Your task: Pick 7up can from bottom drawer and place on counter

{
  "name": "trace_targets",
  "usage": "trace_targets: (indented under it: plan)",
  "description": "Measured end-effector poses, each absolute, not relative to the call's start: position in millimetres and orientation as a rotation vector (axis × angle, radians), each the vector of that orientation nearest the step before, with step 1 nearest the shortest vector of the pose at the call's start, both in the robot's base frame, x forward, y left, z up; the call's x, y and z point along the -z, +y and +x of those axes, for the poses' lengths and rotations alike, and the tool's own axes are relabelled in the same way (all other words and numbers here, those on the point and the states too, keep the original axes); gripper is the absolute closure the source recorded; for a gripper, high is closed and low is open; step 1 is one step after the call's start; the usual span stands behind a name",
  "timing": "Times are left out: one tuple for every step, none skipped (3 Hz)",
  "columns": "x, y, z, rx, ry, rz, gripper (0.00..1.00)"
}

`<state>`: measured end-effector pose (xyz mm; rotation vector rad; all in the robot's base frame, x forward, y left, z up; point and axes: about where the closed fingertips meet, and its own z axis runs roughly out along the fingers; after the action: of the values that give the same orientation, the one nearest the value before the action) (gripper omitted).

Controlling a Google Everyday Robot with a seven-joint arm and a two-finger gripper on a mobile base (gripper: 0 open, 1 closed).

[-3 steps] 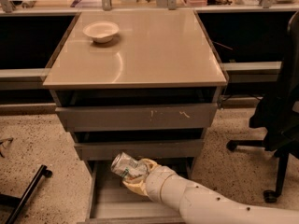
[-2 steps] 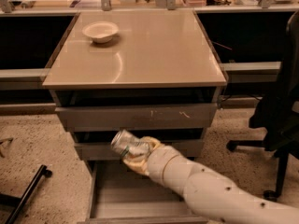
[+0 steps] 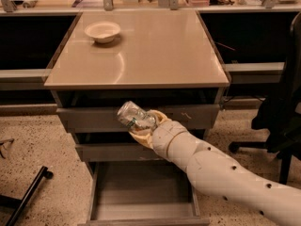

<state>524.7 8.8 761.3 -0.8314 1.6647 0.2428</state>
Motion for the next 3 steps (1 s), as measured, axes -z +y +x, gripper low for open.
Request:
trace_targets:
  plan:
    - [-798,10,537,-0.212,1.629,-0.844,1.0]
    - [-862,6,572,-0.152,1.561,-0.853,1.0]
    - [-908,5,605,-0.107,1.529,-0.847,1.0]
